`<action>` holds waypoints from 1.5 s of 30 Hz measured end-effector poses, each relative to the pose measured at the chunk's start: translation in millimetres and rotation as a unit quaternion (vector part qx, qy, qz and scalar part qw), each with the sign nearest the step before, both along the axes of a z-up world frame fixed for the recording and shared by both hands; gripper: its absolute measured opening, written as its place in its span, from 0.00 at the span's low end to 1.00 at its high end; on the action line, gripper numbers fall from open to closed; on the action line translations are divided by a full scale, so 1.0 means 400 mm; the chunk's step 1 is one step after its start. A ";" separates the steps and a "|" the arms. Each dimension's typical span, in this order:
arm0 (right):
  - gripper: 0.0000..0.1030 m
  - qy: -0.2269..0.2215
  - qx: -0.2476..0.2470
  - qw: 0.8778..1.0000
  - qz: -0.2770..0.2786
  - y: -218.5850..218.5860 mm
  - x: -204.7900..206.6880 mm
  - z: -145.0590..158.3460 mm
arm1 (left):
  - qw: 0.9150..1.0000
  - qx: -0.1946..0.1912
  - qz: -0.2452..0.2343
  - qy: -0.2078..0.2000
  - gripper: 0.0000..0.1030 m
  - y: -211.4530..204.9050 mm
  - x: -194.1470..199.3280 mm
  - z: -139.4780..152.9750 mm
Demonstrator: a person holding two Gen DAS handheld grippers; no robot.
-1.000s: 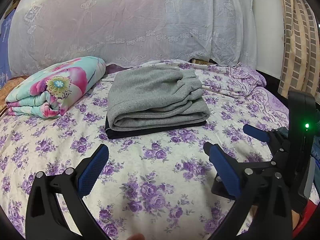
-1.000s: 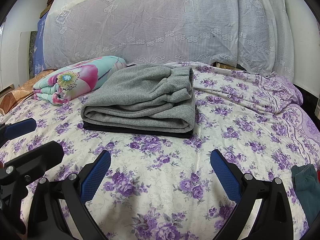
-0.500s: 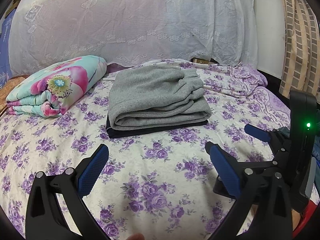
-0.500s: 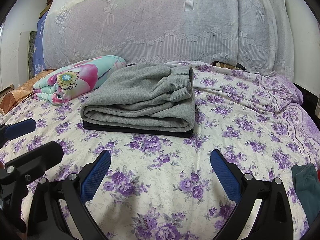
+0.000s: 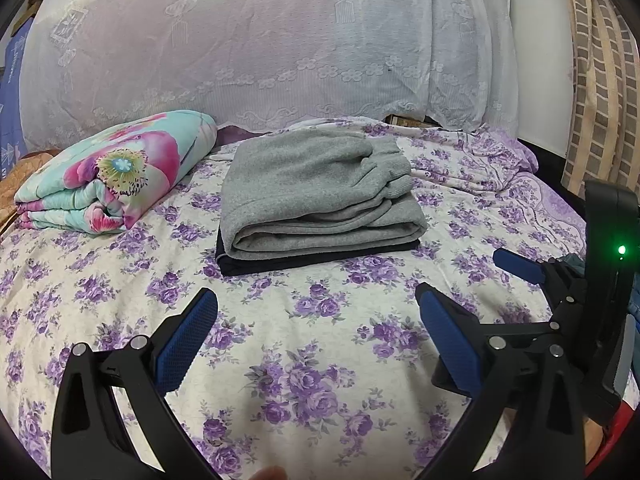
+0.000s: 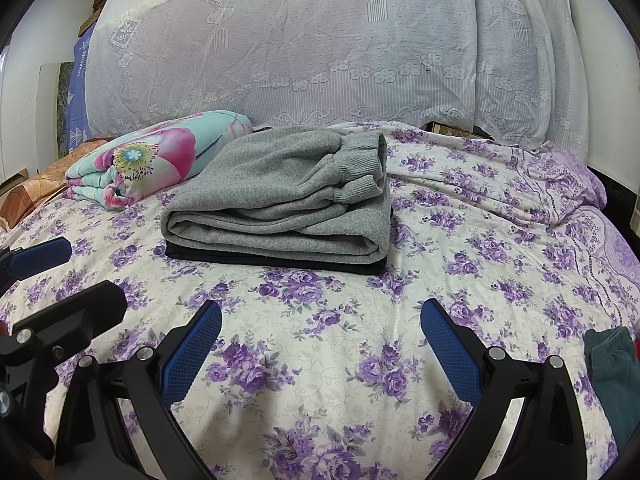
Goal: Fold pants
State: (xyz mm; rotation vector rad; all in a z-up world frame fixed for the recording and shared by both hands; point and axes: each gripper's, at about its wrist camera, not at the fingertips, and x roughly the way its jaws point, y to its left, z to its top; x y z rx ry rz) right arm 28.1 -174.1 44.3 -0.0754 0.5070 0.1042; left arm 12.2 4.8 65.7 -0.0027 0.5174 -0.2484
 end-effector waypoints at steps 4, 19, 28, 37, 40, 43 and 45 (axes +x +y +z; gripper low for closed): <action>0.97 -0.001 0.001 1.000 0.000 0.000 -0.002 0.001 | 1.000 0.000 0.001 0.000 0.96 0.001 0.002 0.000; 0.97 0.015 -0.003 1.000 -0.002 0.002 0.012 -0.015 | 0.998 -0.001 0.043 0.045 0.96 0.052 0.050 -0.035; 0.97 0.017 0.012 1.000 -0.006 -0.014 0.014 -0.016 | 0.997 -0.001 0.060 0.054 0.96 0.065 0.055 -0.048; 0.97 0.017 0.007 1.000 -0.002 -0.008 0.015 -0.015 | 0.998 -0.043 0.017 0.044 0.96 0.061 0.058 -0.013; 0.97 0.018 0.008 1.000 -0.002 -0.007 0.015 -0.016 | 0.998 -0.025 0.062 0.018 0.96 0.079 0.038 0.007; 0.97 0.017 0.007 1.000 -0.002 -0.008 0.015 -0.015 | 0.995 -0.005 0.089 0.033 0.96 0.084 0.039 0.009; 0.97 0.017 0.007 1.000 -0.001 -0.008 0.016 -0.015 | 0.995 -0.012 0.081 0.058 0.96 0.084 0.052 -0.003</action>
